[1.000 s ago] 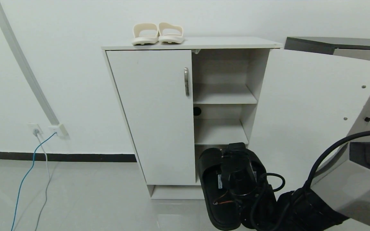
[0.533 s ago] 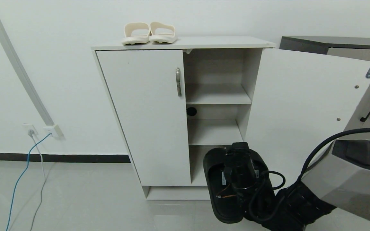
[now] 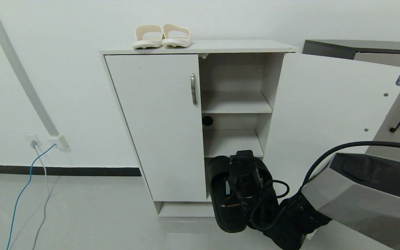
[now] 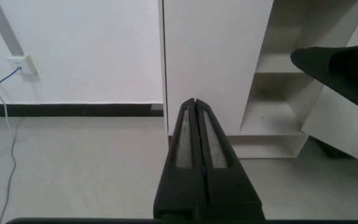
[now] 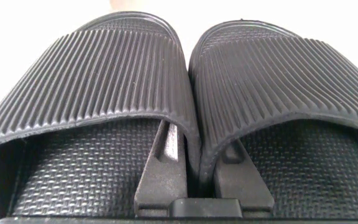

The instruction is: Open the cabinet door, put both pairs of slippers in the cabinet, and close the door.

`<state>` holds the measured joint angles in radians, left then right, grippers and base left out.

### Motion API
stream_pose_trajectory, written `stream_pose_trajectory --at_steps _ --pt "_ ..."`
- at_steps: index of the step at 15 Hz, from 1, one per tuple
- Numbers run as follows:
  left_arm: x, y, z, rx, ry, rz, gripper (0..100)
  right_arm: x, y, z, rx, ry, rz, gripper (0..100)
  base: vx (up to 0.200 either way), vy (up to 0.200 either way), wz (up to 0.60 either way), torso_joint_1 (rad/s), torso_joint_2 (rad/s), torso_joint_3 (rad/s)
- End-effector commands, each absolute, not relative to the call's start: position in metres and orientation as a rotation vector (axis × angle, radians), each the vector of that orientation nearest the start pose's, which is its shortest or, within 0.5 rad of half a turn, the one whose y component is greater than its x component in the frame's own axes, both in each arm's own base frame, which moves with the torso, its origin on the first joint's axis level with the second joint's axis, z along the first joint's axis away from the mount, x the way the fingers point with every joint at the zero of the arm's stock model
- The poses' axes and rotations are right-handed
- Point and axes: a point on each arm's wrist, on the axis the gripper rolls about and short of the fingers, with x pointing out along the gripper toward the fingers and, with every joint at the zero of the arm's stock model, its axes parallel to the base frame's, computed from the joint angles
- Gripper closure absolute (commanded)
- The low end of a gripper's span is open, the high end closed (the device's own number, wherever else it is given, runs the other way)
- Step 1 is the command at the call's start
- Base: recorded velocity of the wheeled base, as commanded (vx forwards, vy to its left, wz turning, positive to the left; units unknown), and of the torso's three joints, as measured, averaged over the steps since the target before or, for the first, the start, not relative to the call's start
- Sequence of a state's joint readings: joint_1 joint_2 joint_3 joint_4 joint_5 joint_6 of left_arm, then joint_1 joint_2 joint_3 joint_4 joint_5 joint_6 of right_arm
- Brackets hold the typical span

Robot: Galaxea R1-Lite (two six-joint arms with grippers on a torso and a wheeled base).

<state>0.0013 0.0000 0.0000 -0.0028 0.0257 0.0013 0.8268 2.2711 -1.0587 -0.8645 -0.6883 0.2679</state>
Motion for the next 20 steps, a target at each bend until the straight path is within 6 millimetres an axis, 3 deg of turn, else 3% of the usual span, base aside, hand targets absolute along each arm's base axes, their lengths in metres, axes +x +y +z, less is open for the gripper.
stream_pose_trajectory --at_steps 1,8,16,20 --pt "-0.023 0.001 0.076 0.003 -0.001 0.026 100 0.298 0.305 0.053 0.018 0.272 0.106 100 0.0 0.0 0.0 0.0 0.0 0.0" --pt "-0.023 0.001 0.076 0.003 -0.001 0.026 100 0.299 0.309 0.037 -0.004 0.295 0.104 100 0.0 0.0 0.0 0.001 0.0 -0.01" --pt "-0.023 0.001 0.076 0.0 -0.002 0.029 100 0.302 0.312 0.031 -0.009 0.292 0.086 100 0.0 0.0 0.0 0.004 0.0 -0.183" --pt "-0.023 0.001 0.076 -0.002 -0.002 0.031 100 0.305 0.311 0.038 0.011 0.227 0.046 100 0.0 0.0 0.0 0.006 0.0 -0.193"
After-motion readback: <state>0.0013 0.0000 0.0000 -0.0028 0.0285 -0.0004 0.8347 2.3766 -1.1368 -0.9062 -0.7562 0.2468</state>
